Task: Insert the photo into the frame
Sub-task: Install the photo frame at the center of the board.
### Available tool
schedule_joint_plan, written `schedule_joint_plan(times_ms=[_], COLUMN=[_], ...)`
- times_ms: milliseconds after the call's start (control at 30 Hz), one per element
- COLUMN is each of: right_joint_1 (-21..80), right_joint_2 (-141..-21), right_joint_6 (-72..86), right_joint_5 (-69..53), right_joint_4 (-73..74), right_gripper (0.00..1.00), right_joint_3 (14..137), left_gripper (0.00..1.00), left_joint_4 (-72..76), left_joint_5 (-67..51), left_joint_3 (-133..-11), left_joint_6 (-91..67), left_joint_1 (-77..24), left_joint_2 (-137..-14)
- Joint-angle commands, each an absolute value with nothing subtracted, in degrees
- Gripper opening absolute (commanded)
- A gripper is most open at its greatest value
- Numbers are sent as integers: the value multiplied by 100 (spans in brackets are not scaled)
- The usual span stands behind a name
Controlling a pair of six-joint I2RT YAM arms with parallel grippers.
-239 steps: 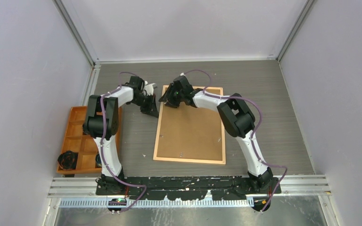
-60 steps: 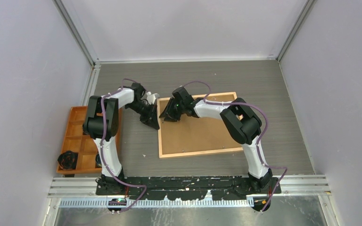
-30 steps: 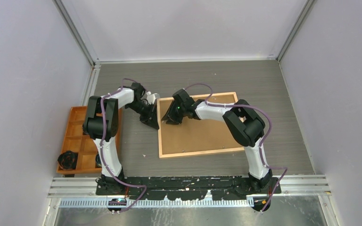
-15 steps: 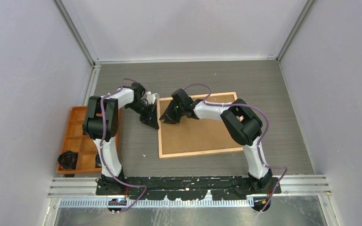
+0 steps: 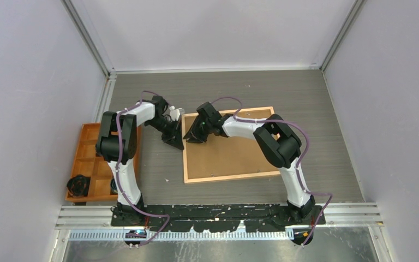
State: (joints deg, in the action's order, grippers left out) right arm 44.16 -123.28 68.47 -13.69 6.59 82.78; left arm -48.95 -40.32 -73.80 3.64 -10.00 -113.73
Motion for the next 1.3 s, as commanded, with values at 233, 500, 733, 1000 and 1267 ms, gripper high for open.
schedule_joint_plan(times_ms=[233, 500, 733, 1000, 1267], right_joint_1=[4435, 4389, 4382, 4016, 2385], right_joint_2=[-12499, -12592, -12607, -11816, -9754], right_joint_6=[6899, 6885, 6861, 6706, 6106], right_joint_5=[-977, -937, -949, -1212, -1230], right_joint_4=[510, 453, 396, 82, 426], right_gripper=[31, 31, 30, 41, 77], right_joint_3=[8434, 8523, 8521, 8173, 6672], left_gripper=[4, 4, 4, 4, 5], left_joint_4=[-4439, -4464, -4499, -4768, -5126], left_joint_5=[-3751, -3769, -3758, -3636, -3413], left_joint_3=[-7312, -7321, -7316, -7410, -7399], left_joint_6=[589, 597, 646, 878, 1459], left_joint_1=[-1055, -1055, -1055, -993, -853], left_joint_2=[-11286, -11272, -11273, -11127, -10782])
